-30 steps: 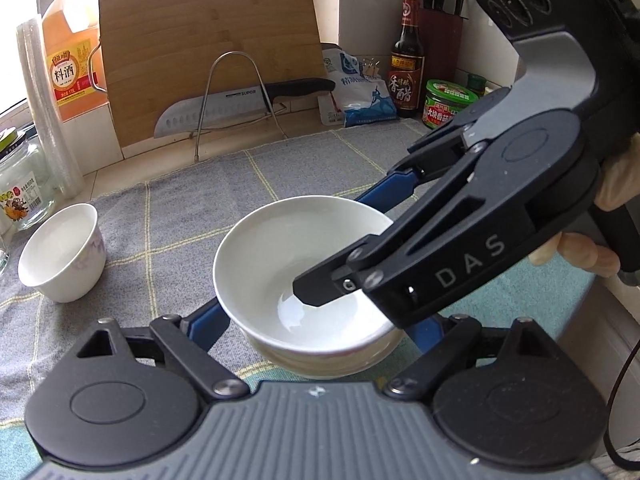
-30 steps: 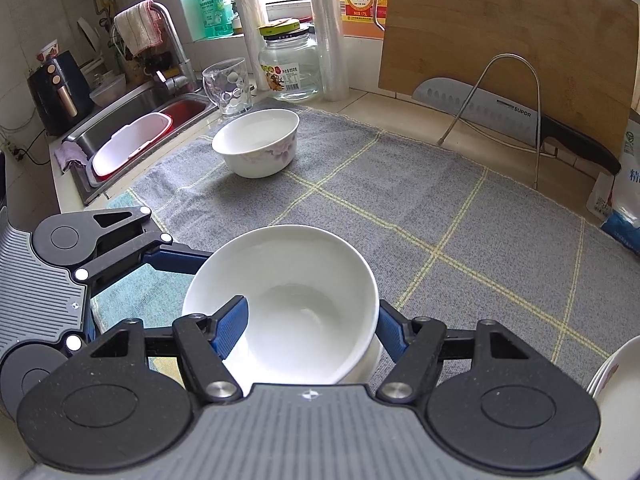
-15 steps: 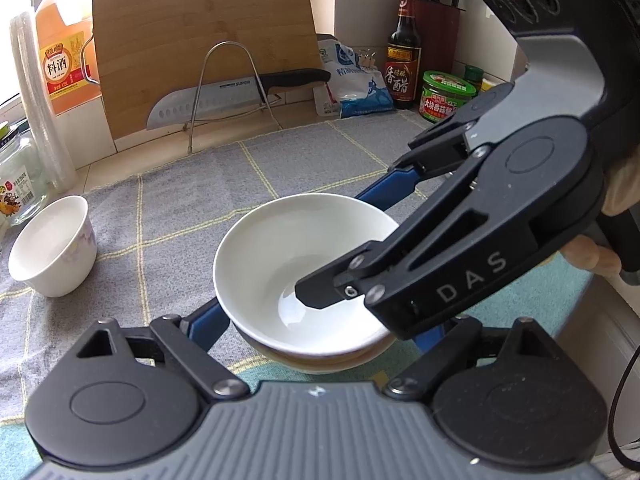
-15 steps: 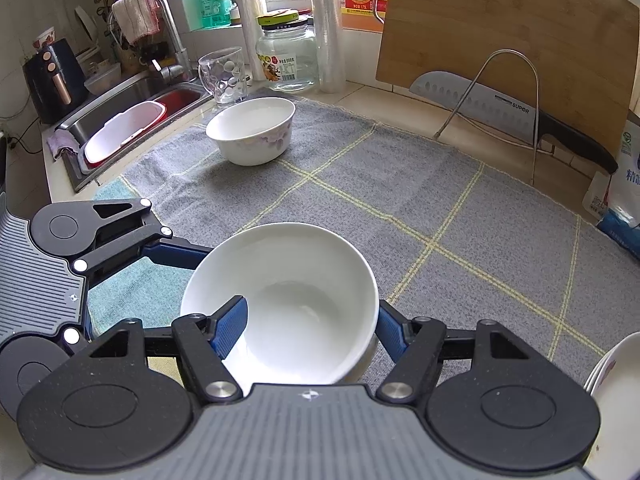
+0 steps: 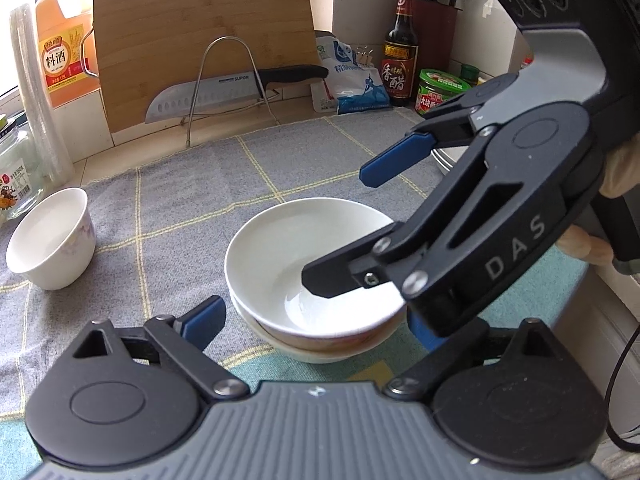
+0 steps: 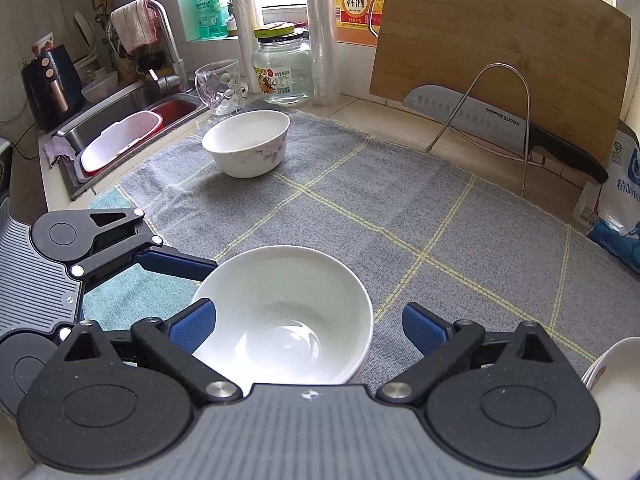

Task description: Organize plates and bowls

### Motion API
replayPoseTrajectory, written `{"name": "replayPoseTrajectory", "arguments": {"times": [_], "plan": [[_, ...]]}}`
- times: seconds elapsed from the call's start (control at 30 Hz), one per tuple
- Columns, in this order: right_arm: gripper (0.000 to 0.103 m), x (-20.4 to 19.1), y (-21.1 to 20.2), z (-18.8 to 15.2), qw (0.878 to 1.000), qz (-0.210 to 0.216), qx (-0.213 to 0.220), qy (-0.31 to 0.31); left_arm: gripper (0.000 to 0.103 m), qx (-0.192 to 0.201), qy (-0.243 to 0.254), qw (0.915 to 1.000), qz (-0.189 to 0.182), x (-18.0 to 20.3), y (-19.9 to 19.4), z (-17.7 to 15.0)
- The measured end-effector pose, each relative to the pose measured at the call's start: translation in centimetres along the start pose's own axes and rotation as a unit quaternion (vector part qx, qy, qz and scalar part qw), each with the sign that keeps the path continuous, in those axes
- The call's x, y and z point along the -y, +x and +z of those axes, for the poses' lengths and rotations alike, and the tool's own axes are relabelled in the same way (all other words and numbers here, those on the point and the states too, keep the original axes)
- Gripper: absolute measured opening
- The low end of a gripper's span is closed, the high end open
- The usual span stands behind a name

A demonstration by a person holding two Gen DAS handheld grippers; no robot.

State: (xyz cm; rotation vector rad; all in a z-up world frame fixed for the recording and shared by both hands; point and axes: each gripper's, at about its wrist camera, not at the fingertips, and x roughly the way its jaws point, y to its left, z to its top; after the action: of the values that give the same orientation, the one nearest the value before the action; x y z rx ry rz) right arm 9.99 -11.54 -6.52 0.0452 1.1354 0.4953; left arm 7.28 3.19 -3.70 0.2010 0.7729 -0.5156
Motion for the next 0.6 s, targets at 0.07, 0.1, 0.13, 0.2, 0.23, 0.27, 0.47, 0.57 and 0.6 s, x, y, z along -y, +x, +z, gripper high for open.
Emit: {"name": "replayPoseTrajectory", "arguments": {"times": [0.07,0.1,0.13,0.2,0.23,0.27,0.47,0.57,0.6], "plan": [[0.103,0.0,-0.2,0.2,1.000,-0.001,0.004,-0.001,0.097,0.003,-0.006,1.0000,-0.005,-0.4,-0.7,-0.2],[0.103,-0.1,-0.3,0.4,1.000,0.000,0.005,-0.002,0.097,0.005,-0.008,0.9999,-0.006,-0.6,-1.1,-0.3],[0.103,-0.1,-0.4,0.5,1.000,0.002,0.006,-0.001,0.097,0.007,-0.010,0.9999,-0.005,-0.8,-1.5,-0.4],[0.103,-0.2,-0.6,0.9,1.000,0.008,0.010,-0.002,0.097,0.009,-0.014,0.9999,0.002,-1.3,-2.2,-0.7],[0.103,-0.4,-0.6,1.1,1.000,0.009,0.012,-0.005,0.097,0.011,-0.015,0.9998,0.008,-1.7,-2.5,-0.8],[0.103,-0.5,-0.7,1.4,1.000,0.009,0.014,-0.008,0.097,0.012,-0.017,0.9997,0.015,-2.1,-2.7,-0.9],[0.103,-1.4,0.3,3.3,0.999,0.021,0.018,-0.019,0.097,0.015,-0.047,0.9961,0.073,-5.8,-3.3,-2.1],[0.103,-1.9,1.3,4.6,0.999,0.027,0.016,-0.026,0.097,0.017,-0.068,0.9920,0.105,-8.2,-3.1,-2.7],[0.103,-2.1,1.6,5.0,0.999,0.028,0.016,-0.027,0.097,0.019,-0.073,0.9908,0.113,-8.8,-3.0,-2.8]]}}
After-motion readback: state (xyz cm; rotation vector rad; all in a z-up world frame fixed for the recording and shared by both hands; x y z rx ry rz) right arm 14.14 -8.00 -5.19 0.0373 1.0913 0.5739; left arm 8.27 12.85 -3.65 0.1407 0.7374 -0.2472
